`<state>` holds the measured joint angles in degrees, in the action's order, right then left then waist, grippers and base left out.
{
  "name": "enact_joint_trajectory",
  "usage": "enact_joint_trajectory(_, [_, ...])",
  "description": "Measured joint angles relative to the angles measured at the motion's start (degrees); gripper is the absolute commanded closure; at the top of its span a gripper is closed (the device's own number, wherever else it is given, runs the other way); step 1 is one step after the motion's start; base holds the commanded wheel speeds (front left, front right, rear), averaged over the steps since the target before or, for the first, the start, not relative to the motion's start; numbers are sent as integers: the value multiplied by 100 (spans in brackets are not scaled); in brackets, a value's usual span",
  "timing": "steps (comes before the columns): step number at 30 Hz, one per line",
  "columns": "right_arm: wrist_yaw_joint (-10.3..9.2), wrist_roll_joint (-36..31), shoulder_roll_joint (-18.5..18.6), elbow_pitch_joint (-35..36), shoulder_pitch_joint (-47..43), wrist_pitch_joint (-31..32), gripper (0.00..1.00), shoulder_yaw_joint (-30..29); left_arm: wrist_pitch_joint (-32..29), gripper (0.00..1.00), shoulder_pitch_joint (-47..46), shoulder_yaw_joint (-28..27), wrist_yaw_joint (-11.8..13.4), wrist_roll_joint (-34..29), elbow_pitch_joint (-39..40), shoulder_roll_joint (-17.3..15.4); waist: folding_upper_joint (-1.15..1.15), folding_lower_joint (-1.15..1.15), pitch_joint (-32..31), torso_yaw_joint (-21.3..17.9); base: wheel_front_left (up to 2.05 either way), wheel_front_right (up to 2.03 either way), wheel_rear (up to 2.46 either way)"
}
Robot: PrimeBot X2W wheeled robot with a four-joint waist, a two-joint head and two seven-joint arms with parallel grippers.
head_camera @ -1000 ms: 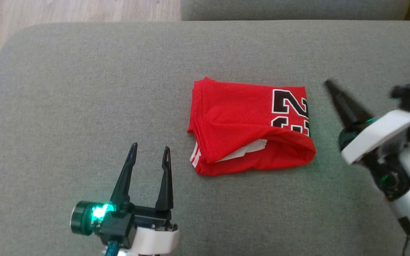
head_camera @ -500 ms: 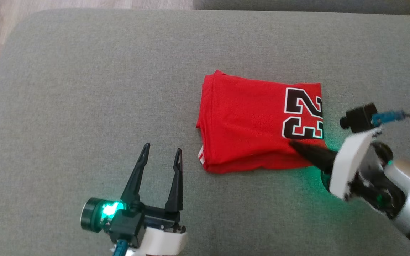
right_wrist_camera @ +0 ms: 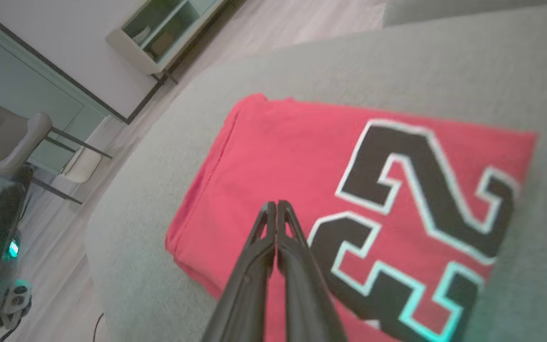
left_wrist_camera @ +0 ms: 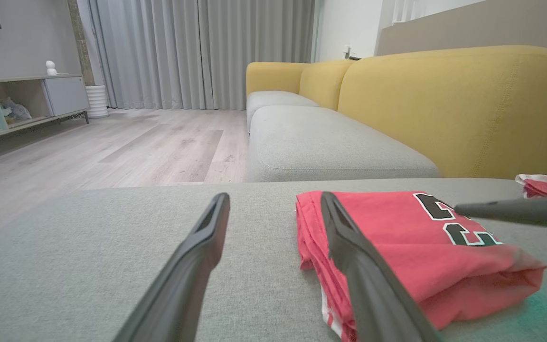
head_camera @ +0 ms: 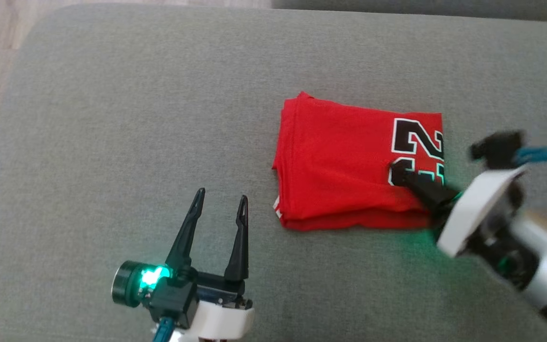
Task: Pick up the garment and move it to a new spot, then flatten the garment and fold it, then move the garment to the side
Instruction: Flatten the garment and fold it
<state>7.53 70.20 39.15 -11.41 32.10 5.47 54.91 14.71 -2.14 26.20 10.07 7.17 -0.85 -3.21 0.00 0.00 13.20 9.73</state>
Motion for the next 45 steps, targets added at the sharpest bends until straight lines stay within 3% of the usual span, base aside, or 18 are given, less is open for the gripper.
enact_joint_trajectory(8, [0,41,-309,-236,-338,2,100,793,0,0,6,-22,0,0,-25,0,0,0,-92,38,0,0,0])
enact_joint_trajectory(11, [0,-5,-307,-237,-482,-388,100,904,0,0,18,-83,54,1,-12,1,0,0,-176,-35,0,0,0])
enact_joint_trajectory(12, [0,-58,-301,-250,-484,-617,75,878,0,0,37,-143,94,3,12,3,0,0,-213,-69,0,0,0])
enact_joint_trajectory(13, [0,-130,-301,-289,-478,-882,0,799,0,0,62,-221,142,32,31,5,0,0,-255,-107,0,0,0])
enact_joint_trajectory(16, [0,-485,-299,-520,-474,-1757,0,391,0,0,236,-426,204,104,43,3,0,0,-405,-239,0,0,0])
enact_joint_trajectory(20, [0,-1203,-469,-817,-643,-1965,0,-409,0,0,547,-664,198,142,20,2,0,-1,-634,-446,0,0,0])
enact_joint_trajectory(24, [0,-2473,-1121,-728,-1444,-1969,0,-1956,0,0,773,-889,94,133,-51,3,0,-1,-910,-645,0,0,0])
enact_joint_trajectory(27, [0,-3755,-1562,-680,-2265,-1970,0,-2741,0,0,1039,-1071,-4,131,-70,1,0,-1,-1143,-776,0,0,0])
enact_joint_trajectory(32, [0,-5332,-2409,-280,-3292,-1978,0,-3895,0,0,1395,-1290,-138,77,-113,0,0,-2,-1429,-974,0,0,0])
enact_joint_trajectory(36, [0,-5992,-2829,-58,-3614,-1978,0,-4161,0,0,1438,-1370,-183,81,-160,-1,0,-2,-1549,-1073,0,0,0])
enact_joint_trajectory(45, [0,-6088,-3147,-32,-3860,-1978,0,-4446,0,0,1550,-1412,-202,38,-246,-1,0,-1,-1617,-1115,0,0,0])
